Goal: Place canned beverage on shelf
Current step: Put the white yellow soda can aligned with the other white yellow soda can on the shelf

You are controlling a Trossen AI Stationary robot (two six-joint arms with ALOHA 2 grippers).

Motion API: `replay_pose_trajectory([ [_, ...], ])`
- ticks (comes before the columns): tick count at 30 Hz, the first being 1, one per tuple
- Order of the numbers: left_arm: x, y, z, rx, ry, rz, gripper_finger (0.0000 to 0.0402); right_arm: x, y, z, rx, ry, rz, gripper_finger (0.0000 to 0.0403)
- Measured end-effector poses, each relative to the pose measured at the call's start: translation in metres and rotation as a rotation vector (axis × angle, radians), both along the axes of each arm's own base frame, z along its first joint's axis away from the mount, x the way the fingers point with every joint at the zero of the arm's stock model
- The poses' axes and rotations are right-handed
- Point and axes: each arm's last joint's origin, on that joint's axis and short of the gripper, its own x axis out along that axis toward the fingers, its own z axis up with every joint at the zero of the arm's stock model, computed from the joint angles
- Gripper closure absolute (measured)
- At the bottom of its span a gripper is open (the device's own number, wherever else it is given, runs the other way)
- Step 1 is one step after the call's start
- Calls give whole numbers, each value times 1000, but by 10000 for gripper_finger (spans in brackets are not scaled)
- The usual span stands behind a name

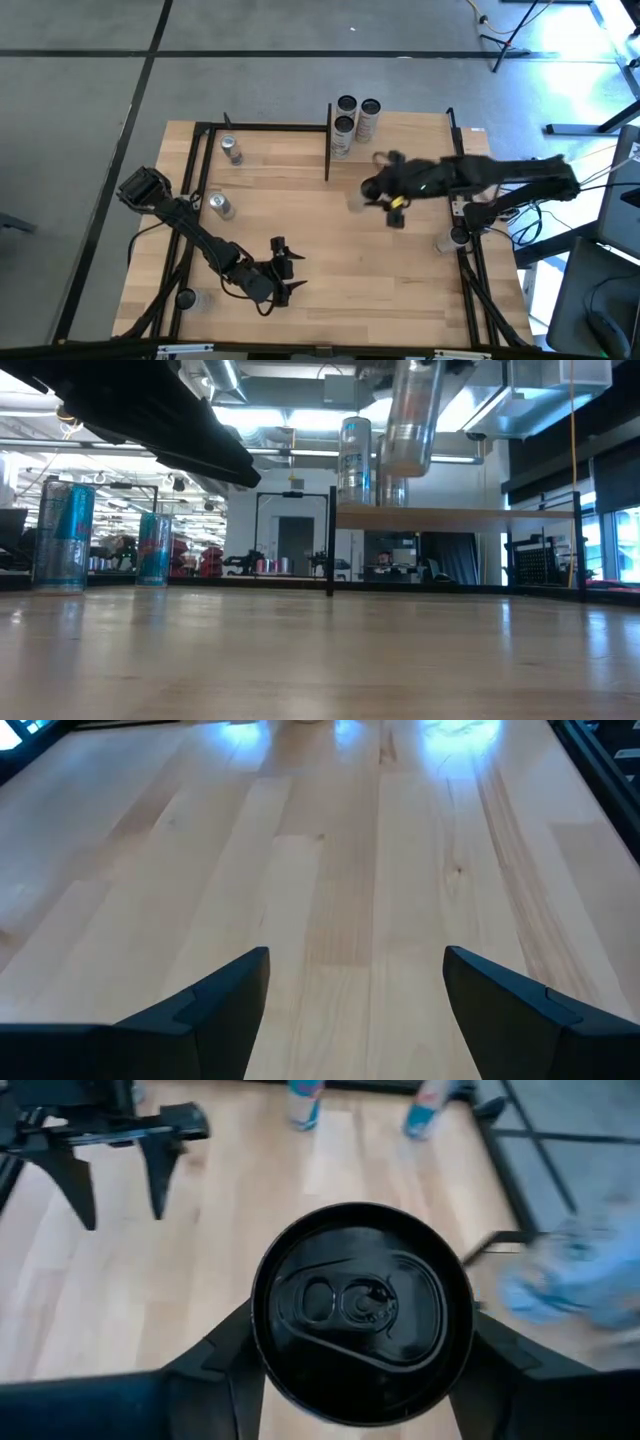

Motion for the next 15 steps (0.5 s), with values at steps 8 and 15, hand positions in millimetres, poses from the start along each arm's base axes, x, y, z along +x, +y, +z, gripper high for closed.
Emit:
replay_pose_trajectory([
  [8,4,7,0,0,1,22,115,-21,-57,22,-117,4,-111,195],
  [15,6,9,0,0,3,29,115,-19,-104,37,-79,44,-116,194],
])
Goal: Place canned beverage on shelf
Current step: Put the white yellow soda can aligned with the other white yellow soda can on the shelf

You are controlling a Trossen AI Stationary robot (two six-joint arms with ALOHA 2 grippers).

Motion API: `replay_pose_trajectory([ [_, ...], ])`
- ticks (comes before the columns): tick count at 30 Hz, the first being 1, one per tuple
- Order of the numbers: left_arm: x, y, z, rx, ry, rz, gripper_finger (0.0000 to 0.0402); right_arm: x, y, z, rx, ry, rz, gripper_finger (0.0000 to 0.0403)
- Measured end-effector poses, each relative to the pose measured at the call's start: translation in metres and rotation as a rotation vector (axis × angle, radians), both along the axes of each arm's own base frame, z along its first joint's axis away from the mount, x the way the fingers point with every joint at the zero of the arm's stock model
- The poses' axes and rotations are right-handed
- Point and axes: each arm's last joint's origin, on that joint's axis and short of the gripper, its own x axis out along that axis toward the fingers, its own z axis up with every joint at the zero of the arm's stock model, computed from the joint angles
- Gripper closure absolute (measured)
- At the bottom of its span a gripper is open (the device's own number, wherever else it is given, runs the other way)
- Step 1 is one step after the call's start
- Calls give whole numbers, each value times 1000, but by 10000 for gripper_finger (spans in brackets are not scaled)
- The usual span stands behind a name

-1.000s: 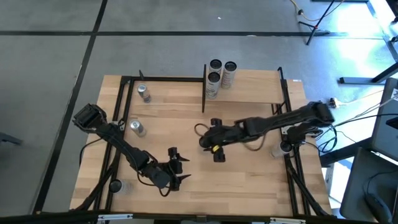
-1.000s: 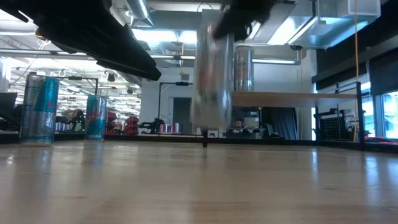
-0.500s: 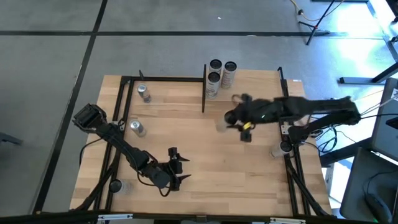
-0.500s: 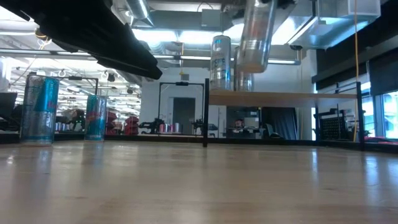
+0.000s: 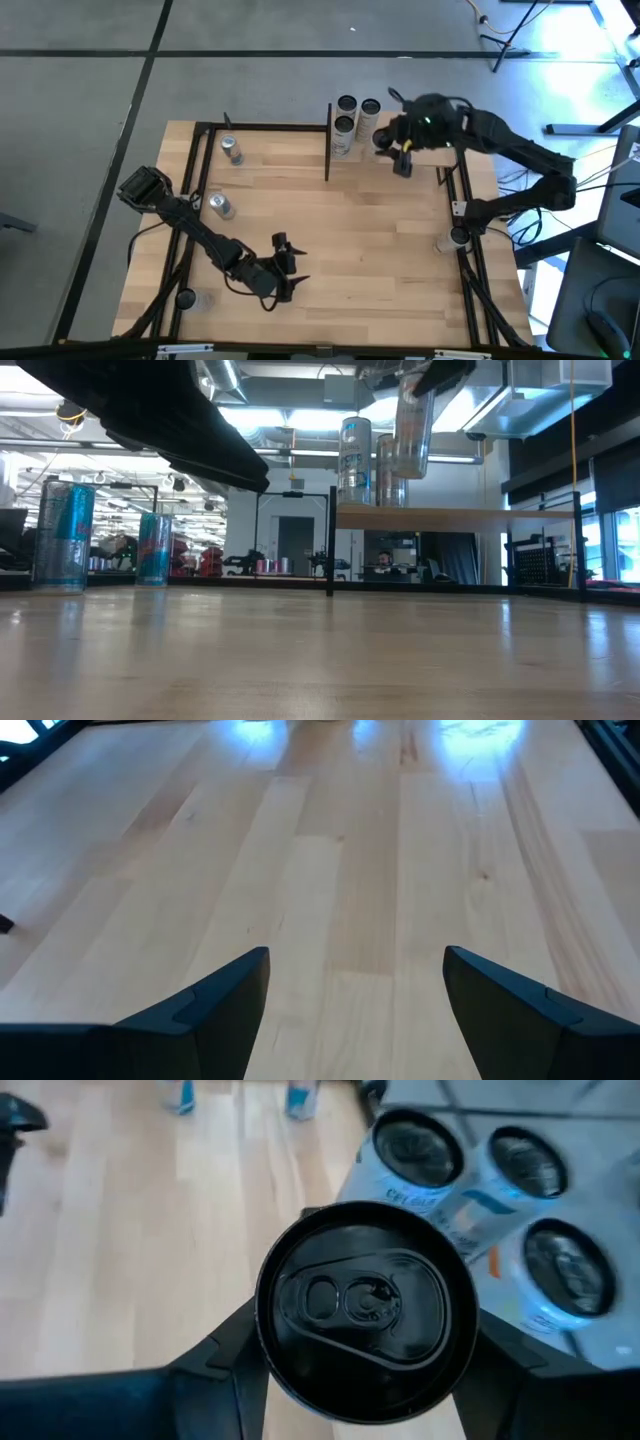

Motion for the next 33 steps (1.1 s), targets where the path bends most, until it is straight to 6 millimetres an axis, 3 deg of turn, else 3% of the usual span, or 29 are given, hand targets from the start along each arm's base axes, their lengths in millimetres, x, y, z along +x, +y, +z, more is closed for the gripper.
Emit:
replay_pose_trajectory([
  [7,-2,-3,0,1,3,-13,115,16,-35,-16,102,70,56,194],
  [14,-2,-4,0,1,3,-13,115,25,-51,-25,83,81,71,194],
  [29,-2,-3,0,2,3,-13,115,25,-64,-28,71,74,46,193],
  [33,-2,-3,0,2,3,-13,115,25,-64,-28,64,80,45,176],
])
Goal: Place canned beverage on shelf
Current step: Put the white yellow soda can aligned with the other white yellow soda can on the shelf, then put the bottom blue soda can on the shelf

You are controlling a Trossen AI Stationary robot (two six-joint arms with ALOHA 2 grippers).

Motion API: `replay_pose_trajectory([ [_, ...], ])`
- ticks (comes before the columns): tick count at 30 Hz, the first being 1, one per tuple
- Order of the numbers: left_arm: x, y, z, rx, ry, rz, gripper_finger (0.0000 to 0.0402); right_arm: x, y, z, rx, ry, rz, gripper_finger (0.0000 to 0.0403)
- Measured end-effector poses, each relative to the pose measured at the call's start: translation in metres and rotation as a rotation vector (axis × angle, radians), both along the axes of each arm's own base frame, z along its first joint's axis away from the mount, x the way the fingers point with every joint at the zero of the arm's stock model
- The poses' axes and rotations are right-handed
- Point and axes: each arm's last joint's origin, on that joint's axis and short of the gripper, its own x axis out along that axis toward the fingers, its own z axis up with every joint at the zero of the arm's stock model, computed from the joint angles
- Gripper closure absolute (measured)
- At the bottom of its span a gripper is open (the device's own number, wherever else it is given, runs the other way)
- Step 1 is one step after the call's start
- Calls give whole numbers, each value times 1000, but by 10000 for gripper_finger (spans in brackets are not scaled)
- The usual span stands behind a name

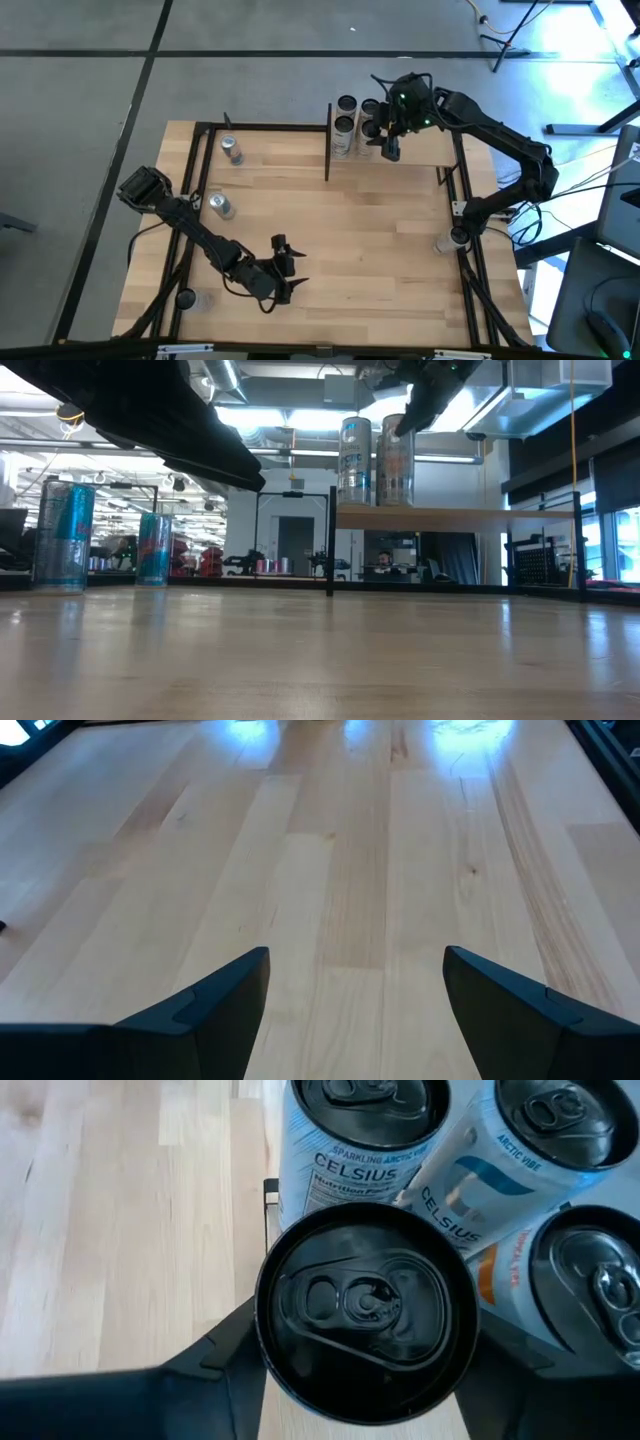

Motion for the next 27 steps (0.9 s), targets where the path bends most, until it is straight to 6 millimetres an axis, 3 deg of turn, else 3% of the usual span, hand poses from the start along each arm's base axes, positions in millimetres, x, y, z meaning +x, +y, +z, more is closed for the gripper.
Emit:
replay_pose_trajectory([
  [8,0,0,0,0,0,0,115,0,-1,1,-17,-2,-12,83],
  [12,0,0,0,0,0,0,115,1,-1,2,-28,-18,-13,57],
  [19,0,0,0,0,1,0,115,0,-3,7,-72,-9,-56,46],
  [27,0,0,0,0,0,1,115,-9,6,38,-9,-68,-40,45],
])
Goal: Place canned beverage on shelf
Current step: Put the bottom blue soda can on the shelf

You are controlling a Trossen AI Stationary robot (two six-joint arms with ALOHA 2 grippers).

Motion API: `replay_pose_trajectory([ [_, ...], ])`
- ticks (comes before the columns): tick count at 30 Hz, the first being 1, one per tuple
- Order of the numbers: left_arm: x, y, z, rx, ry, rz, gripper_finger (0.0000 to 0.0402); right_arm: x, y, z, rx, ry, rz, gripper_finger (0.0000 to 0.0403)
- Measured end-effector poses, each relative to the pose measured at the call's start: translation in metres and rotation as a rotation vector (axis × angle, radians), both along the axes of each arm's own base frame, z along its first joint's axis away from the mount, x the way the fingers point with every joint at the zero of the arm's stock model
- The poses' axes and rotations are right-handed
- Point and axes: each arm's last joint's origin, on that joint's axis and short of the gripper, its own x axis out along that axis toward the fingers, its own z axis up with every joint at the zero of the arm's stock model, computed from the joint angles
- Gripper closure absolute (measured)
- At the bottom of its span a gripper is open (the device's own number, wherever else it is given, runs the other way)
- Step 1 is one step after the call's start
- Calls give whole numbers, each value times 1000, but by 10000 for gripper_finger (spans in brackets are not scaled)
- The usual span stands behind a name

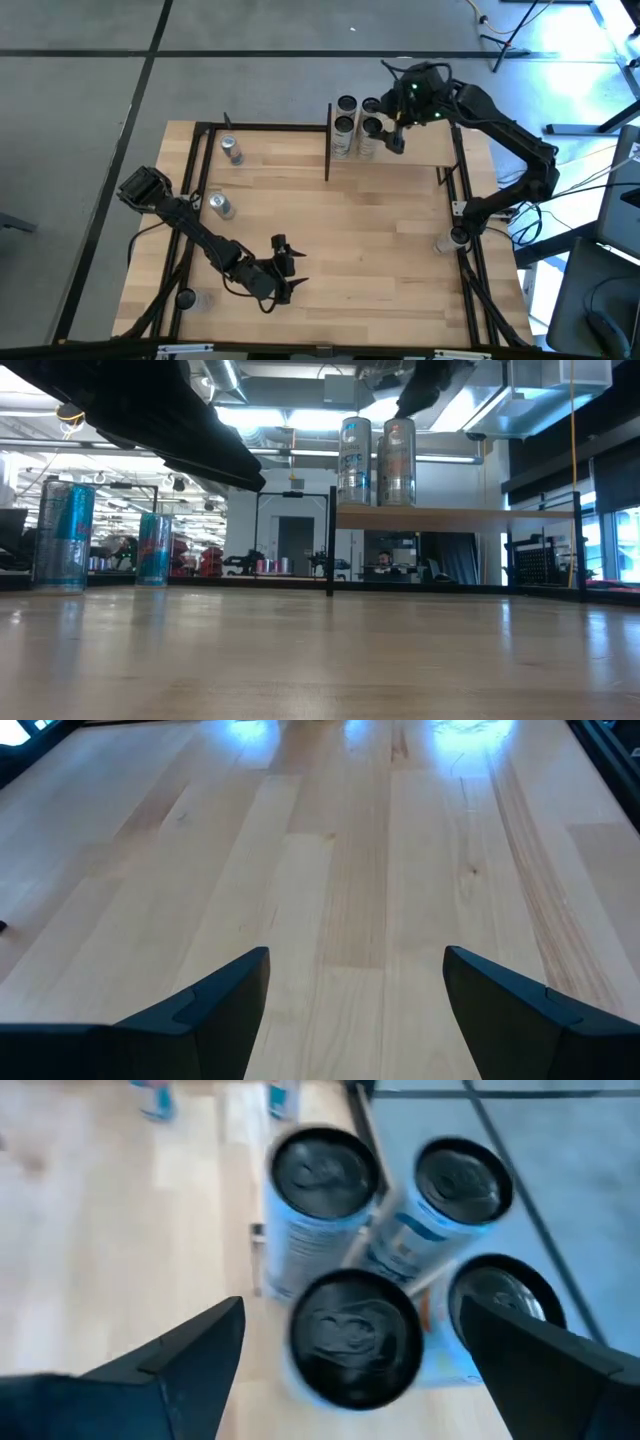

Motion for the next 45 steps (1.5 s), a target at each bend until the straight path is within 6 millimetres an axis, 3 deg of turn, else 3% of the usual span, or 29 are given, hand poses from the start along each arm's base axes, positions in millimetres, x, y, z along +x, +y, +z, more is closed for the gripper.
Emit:
replay_pose_trajectory([
  [9,0,0,0,-1,0,1,115,6,29,12,58,-29,150,45],
  [22,0,0,0,-9,-5,4,115,14,75,13,60,15,216,45],
  [29,6,9,5,18,-17,9,115,20,117,8,124,42,325,45],
  [36,8,16,16,93,-19,-52,115,34,164,-36,148,129,437,45],
  [45,-25,38,73,27,-56,-2,115,45,210,-122,118,130,558,45],
])
